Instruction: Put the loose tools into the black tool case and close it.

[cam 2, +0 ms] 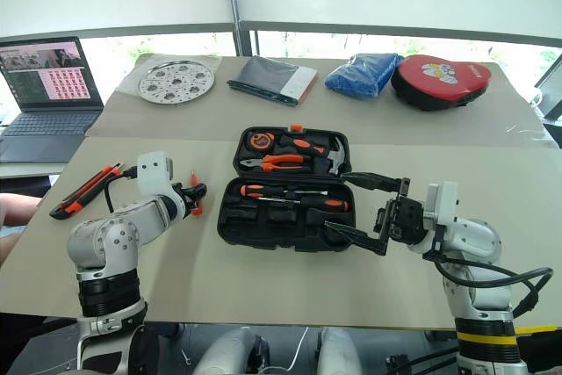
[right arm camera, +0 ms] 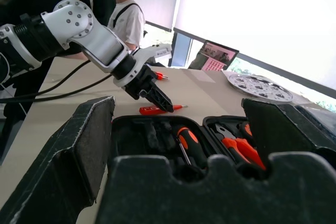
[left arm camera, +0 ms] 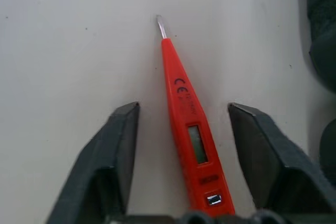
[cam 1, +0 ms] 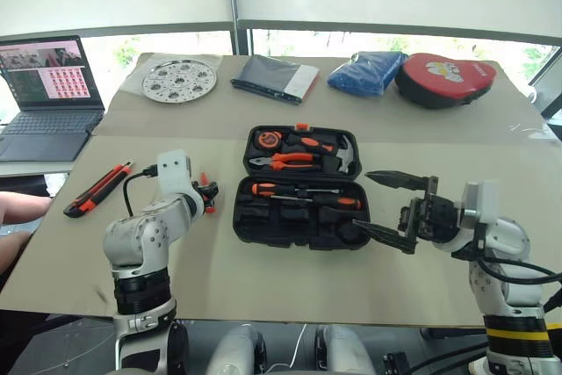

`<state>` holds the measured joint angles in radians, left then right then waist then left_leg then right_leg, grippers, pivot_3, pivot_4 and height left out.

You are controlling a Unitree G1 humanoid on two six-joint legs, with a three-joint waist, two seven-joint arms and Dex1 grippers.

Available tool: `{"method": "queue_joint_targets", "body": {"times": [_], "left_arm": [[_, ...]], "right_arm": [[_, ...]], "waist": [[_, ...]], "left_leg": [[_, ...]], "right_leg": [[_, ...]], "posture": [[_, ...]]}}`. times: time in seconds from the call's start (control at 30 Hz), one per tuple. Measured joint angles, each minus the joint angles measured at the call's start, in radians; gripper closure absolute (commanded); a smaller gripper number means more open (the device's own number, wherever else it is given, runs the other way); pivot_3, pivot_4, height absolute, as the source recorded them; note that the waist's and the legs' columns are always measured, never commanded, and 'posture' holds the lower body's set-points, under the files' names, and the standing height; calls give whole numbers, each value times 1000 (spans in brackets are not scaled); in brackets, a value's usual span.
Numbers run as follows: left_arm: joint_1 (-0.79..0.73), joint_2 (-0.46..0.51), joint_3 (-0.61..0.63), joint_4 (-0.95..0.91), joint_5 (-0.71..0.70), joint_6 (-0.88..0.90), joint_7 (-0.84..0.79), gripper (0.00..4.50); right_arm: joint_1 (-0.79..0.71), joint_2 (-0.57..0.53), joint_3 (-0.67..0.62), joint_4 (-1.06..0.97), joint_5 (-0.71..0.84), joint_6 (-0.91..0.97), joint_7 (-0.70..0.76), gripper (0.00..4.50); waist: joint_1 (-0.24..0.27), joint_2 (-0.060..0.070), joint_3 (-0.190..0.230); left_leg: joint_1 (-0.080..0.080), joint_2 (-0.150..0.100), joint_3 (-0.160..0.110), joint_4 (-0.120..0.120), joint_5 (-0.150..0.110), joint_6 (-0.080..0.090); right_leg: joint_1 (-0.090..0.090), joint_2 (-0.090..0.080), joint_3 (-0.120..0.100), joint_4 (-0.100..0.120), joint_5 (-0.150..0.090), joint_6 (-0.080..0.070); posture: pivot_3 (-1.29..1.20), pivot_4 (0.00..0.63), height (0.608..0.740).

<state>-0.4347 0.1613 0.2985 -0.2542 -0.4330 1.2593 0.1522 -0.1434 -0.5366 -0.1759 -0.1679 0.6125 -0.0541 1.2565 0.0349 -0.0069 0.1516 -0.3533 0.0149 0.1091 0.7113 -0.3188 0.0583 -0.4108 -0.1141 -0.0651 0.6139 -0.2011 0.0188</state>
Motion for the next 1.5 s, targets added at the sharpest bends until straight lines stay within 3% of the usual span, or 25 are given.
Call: {"method": "queue_joint_targets", "body": {"times": [0.13,0.3,0.33,0.43,0.53,0.6,0.7,0.8,0.97,1.23,1.5], "left_arm": [[32,35,9,-46,-1,15,-35,4059],[74,155,-9,-73,-19,22,-146,4060],[95,254,-25,-73,-35,-10,-242,4060],[104,399,-60,-85,-53,-163,-467,4060],[119,486,-116,-114,-69,-381,-721,4060],[133,540,-189,-109,-65,-542,-917,4060],[32,629,-397,-32,23,-765,-1219,4060],[-108,618,-558,89,138,-883,-1352,4060],[-277,520,-703,248,274,-913,-1390,4060],[-371,505,-798,380,421,-930,-1438,4060],[-398,448,-809,402,464,-913,-1457,4060]], "right_arm": [[0,-5,2,0,0,0,1,0],[9,-18,1,-1,2,3,3,0],[29,-33,-5,-1,4,6,5,0],[46,-47,-14,-2,16,22,3,0],[56,-71,-34,-17,26,35,0,0],[74,-86,-43,-32,38,48,-1,0],[132,-150,-57,-43,38,88,5,0],[167,-168,-72,-70,39,109,-1,0],[200,-166,-76,-143,47,148,-44,0],[223,-166,-78,-210,70,191,-105,0],[216,-159,-73,-237,77,199,-146,0]], "waist": [[-1,0,0],[-18,-1,1],[-25,-3,2],[-25,-4,3],[-21,-3,3],[-21,-3,3],[-10,-3,3],[-11,-3,3],[-16,-4,4],[-21,-6,5],[-18,-7,5]], "left_leg": [[0,0,0,0,0,1],[-3,1,0,-1,0,0],[-8,1,1,-1,1,-2],[-11,1,0,-1,1,-2],[-11,1,0,-1,1,-2],[-12,1,0,-1,1,-2],[-15,1,0,0,1,-1],[-15,0,1,1,1,1],[-17,0,1,3,0,5],[-17,0,1,4,-1,8],[-18,-1,1,6,-2,9]], "right_leg": [[0,0,0,-1,0,0],[-6,0,1,1,0,0],[-12,0,1,4,-1,-1],[-15,0,0,5,-1,-3],[-14,-1,-1,2,-1,-3],[-14,-1,-1,1,-1,-3],[-15,0,-3,-1,-1,-3],[-14,2,-2,-2,-1,-3],[-14,4,-2,-2,0,0],[-14,3,0,-3,-2,4],[-14,2,0,-3,-2,5]], "posture": [[0,150,740],[0,150,740],[0,150,740],[0,150,740],[0,150,740],[0,150,740],[0,150,740],[0,150,740],[0,150,740],[0,150,740],[0,150,740]]}}
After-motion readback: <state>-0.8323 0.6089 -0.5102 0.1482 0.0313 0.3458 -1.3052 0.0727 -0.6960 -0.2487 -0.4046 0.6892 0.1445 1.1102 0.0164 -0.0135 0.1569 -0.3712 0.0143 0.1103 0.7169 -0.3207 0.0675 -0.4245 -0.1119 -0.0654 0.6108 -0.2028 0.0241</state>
